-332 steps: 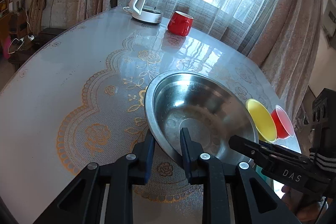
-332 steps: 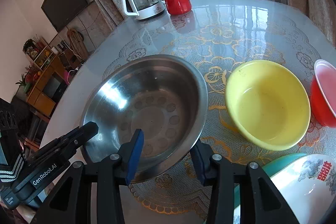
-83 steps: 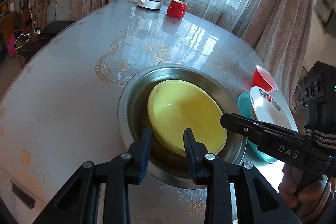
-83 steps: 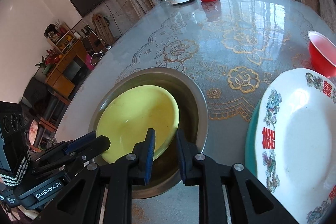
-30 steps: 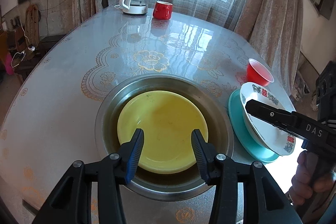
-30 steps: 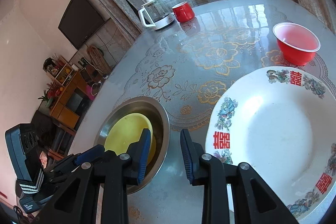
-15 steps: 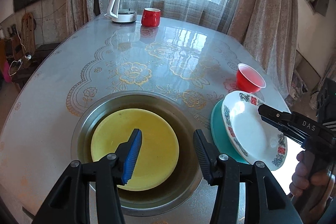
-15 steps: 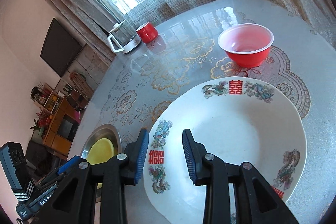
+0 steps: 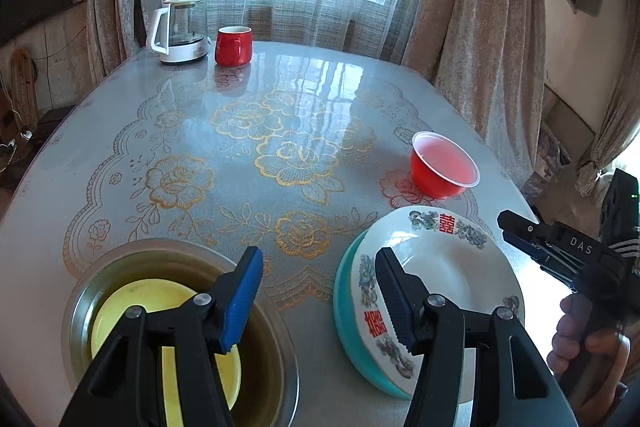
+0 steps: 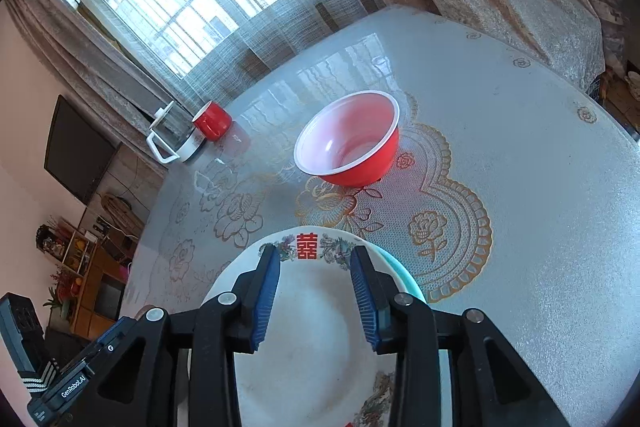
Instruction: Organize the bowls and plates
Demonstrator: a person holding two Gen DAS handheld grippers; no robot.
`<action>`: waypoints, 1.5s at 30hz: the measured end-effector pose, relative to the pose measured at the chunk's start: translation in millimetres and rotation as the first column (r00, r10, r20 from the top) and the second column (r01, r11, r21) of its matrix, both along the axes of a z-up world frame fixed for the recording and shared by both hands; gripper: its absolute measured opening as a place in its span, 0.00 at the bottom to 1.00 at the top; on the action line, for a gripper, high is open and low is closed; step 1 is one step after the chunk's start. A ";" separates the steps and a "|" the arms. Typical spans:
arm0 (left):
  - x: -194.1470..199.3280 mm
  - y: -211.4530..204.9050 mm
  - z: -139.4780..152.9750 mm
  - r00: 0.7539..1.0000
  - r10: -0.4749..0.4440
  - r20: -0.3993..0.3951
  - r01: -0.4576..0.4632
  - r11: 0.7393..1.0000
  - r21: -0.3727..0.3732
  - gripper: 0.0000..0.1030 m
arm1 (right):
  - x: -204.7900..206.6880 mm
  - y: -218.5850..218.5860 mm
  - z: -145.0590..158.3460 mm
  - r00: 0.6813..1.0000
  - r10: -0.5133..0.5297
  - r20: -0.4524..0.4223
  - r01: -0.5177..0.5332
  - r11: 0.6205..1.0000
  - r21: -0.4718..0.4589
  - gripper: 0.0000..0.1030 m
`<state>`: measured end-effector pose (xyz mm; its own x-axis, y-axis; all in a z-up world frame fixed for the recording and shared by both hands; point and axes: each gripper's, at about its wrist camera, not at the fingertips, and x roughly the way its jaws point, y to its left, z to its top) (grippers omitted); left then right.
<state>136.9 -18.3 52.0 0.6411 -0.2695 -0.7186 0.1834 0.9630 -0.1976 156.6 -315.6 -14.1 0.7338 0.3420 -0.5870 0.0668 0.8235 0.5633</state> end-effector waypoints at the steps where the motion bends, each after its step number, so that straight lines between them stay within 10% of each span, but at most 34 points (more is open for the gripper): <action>1: 4.6 -5.0 0.9 1.000 -0.003 0.003 0.003 1.000 0.004 0.58 | 3.8 -2.9 -0.3 1.000 -0.003 -0.001 0.003 1.000 -0.003 0.36; 19: 101.7 -91.7 -6.3 0.986 -0.136 -0.101 0.122 0.984 -0.132 0.56 | 57.5 -55.4 3.0 0.997 -0.067 -0.034 0.068 0.997 0.032 0.38; 45: 169.0 -128.0 -54.2 0.969 -0.102 -0.226 0.053 0.976 -0.212 0.44 | 110.5 -62.7 -20.1 0.995 -0.063 -0.081 0.068 0.996 0.059 0.30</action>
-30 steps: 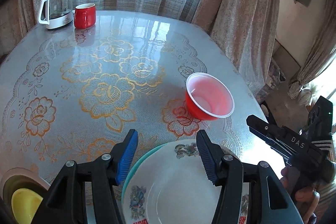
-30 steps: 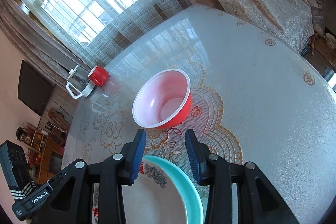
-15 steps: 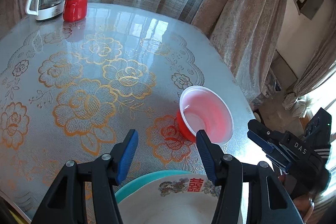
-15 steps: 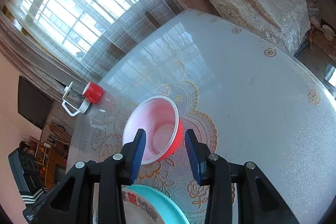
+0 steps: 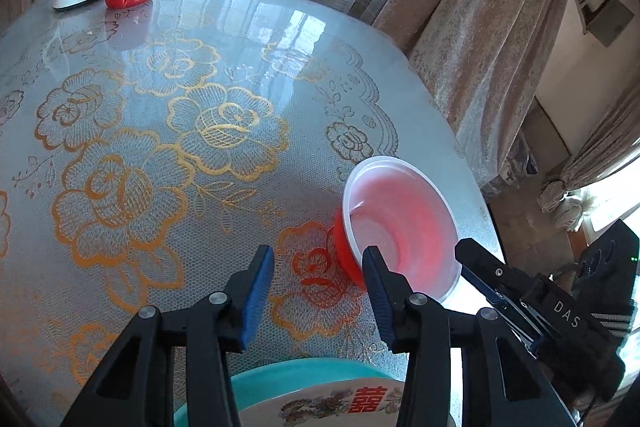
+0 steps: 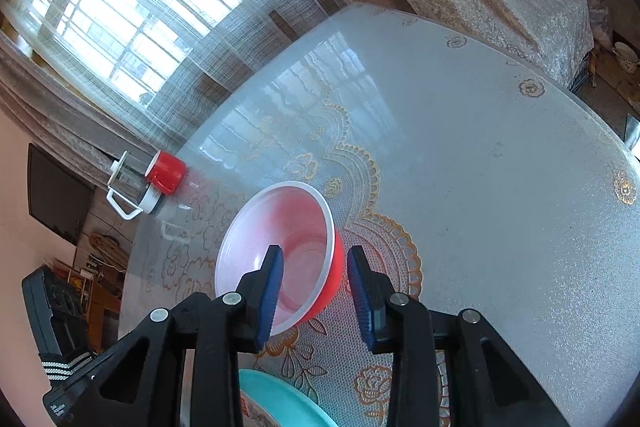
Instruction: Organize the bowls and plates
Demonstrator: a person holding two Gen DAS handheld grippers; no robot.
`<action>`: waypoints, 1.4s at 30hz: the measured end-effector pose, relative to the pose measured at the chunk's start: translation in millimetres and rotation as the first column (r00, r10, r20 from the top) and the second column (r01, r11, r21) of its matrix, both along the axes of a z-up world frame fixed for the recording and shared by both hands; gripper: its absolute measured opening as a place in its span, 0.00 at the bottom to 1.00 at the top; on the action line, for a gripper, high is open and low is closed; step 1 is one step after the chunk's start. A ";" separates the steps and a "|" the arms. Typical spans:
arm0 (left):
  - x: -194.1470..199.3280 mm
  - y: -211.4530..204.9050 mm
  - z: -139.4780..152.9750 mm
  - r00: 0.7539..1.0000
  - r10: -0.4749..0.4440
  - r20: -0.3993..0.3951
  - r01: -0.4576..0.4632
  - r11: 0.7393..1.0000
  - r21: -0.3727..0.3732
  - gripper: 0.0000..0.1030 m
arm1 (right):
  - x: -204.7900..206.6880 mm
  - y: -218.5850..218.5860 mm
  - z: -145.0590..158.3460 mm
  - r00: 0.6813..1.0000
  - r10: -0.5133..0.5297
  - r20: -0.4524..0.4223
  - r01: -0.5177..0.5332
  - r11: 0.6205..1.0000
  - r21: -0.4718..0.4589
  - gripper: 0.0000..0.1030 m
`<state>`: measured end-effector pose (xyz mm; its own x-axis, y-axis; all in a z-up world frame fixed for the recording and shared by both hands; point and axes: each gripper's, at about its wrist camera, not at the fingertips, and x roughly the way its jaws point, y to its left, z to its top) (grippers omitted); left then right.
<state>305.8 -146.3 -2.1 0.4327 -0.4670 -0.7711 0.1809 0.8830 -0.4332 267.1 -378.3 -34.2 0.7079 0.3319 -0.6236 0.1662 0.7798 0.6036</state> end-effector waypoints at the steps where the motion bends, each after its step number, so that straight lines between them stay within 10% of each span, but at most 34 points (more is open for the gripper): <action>1: 2.2 -0.8 -2.0 1.000 0.001 -0.007 -0.001 1.000 -0.005 0.44 | 1.3 2.2 -1.4 1.000 0.007 -0.001 -0.007 1.000 -0.001 0.28; 9: 5.2 -12.6 -0.8 0.999 -0.042 -0.016 0.040 0.997 -0.062 0.24 | 8.1 15.1 -5.0 0.999 0.041 -0.017 -0.041 0.999 -0.026 0.16; 42: -122.9 135.8 74.2 0.978 0.112 0.178 -0.117 0.993 0.013 0.24 | -55.2 153.8 58.7 0.945 0.307 0.108 -0.299 0.950 -0.084 0.16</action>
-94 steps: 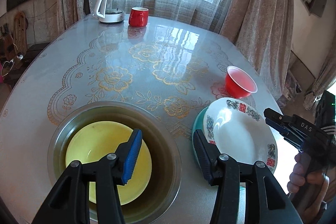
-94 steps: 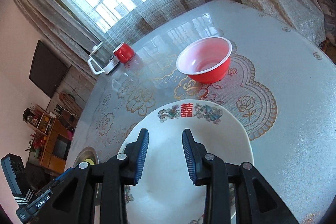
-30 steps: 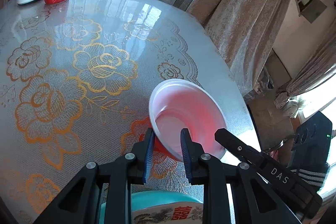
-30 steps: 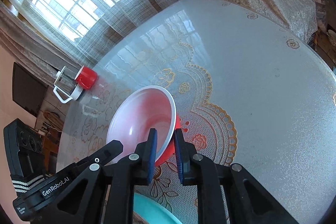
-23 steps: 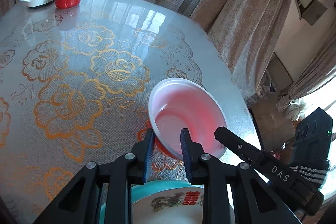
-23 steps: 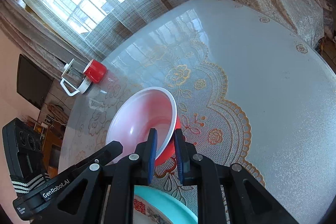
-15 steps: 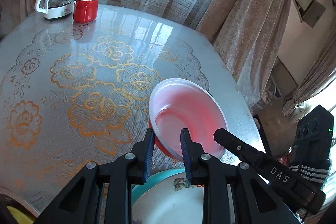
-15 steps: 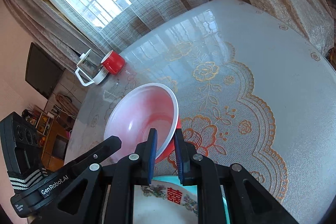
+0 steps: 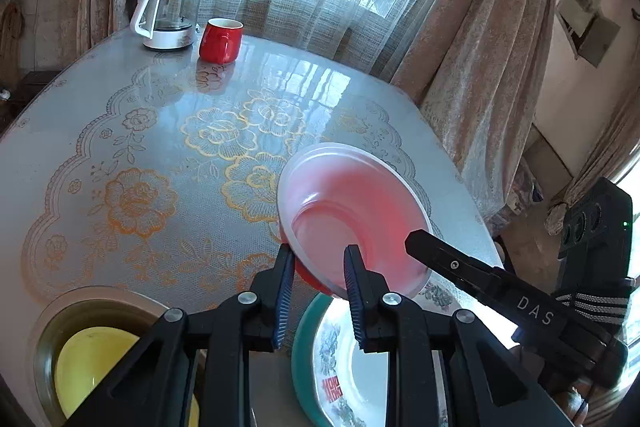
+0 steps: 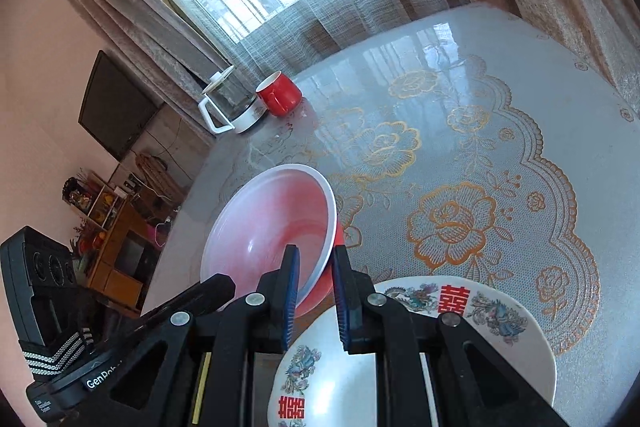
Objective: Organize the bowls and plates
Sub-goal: 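Lift the red bowl and carry it over the yellow bowl, then lower the red bowl into the yellow bowl and open the left gripper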
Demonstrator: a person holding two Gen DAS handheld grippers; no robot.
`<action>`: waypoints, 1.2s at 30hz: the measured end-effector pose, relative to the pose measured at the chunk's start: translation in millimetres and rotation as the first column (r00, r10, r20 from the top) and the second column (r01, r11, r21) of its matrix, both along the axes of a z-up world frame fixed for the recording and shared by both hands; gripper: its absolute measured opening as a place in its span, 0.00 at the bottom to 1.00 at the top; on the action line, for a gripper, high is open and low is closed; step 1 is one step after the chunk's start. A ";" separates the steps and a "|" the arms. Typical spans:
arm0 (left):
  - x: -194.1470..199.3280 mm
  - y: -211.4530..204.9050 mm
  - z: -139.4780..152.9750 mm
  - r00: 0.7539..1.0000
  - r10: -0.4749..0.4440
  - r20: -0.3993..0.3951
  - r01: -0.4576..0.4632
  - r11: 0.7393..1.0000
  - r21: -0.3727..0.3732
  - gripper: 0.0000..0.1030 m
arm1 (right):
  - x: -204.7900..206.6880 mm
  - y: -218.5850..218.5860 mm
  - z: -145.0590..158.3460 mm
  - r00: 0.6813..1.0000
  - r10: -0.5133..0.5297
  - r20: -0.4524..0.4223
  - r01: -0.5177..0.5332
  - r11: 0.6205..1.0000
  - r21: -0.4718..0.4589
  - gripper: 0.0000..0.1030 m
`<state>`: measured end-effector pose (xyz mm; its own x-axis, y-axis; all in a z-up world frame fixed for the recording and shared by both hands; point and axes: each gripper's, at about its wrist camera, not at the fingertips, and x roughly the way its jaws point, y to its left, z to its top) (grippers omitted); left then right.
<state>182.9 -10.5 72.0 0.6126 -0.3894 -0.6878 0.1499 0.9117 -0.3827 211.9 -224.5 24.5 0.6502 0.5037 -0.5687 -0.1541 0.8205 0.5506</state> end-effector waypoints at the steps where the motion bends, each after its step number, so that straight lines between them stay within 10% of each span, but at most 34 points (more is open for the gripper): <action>1: -6.1 4.0 1.6 1.000 0.002 0.006 -0.002 1.000 0.004 0.24 | -2.8 4.5 0.2 1.000 0.007 0.001 -0.007 1.000 0.000 0.16; 36: -124.0 135.6 -25.6 0.984 0.169 -0.050 -0.170 0.985 -0.023 0.24 | -61.4 139.9 -19.1 0.954 0.299 -0.028 -0.300 0.953 -0.035 0.16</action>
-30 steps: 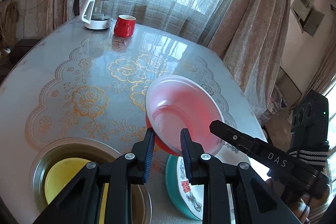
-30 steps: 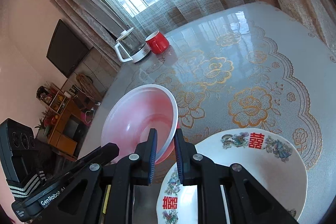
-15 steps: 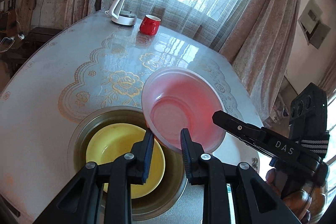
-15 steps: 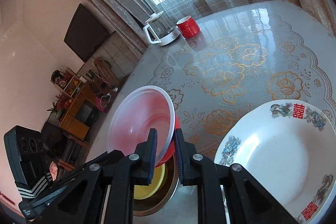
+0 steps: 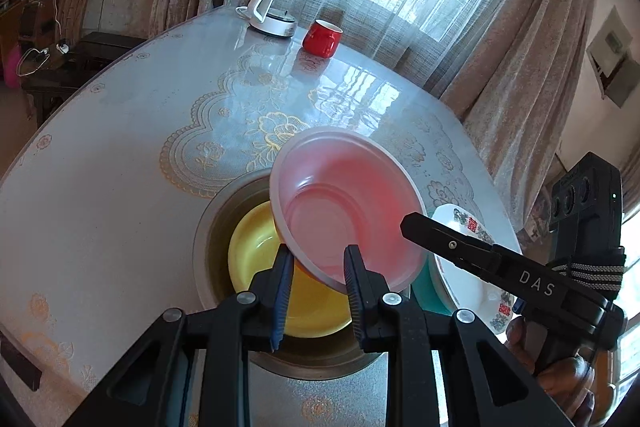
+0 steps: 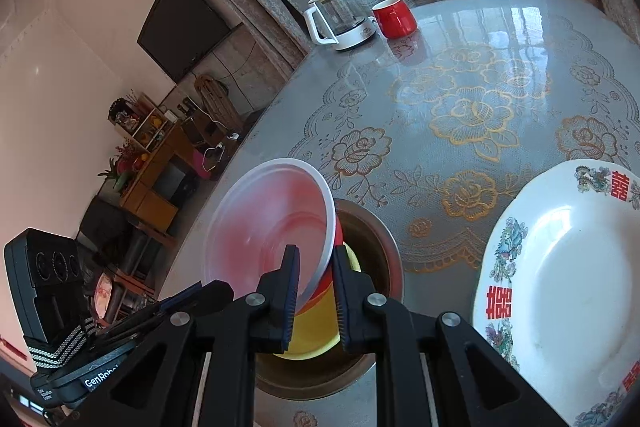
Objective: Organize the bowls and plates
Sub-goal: 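Lower the red bowl into the yellow bowl and open the left gripper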
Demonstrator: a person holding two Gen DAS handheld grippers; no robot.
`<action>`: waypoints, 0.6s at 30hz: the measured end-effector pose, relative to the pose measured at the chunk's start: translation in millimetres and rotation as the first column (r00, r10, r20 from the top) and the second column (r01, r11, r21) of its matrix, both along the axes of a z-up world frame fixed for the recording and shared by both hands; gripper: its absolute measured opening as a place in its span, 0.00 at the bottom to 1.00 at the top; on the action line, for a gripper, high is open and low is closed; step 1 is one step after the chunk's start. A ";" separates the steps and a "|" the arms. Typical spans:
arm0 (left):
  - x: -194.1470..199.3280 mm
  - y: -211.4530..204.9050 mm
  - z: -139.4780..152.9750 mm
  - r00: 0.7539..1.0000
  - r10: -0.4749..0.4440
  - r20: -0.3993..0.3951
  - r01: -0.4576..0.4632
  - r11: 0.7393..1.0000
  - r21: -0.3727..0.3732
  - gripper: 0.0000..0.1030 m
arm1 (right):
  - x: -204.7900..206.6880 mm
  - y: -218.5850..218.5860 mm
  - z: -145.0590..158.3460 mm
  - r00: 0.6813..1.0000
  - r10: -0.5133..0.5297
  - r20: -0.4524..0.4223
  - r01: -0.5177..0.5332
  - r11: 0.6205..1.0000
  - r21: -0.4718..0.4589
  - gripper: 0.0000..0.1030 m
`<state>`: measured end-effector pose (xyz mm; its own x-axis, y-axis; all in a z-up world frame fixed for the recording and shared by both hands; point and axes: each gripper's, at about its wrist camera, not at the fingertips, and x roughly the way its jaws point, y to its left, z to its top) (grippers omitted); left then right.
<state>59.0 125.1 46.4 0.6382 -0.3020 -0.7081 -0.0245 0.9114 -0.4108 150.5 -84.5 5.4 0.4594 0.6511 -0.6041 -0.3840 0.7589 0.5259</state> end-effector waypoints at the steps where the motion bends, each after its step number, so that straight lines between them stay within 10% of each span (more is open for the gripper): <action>1: -0.8 1.8 -4.1 1.000 0.001 -0.010 -0.001 1.000 -0.003 0.24 | 0.4 2.1 -3.2 1.000 0.005 -0.009 -0.005 1.000 -0.009 0.16; 18: 0.8 7.1 -35.2 0.996 0.012 -0.090 -0.012 1.000 0.002 0.24 | 0.5 20.1 -33.6 0.997 0.037 -0.066 -0.043 0.994 -0.097 0.18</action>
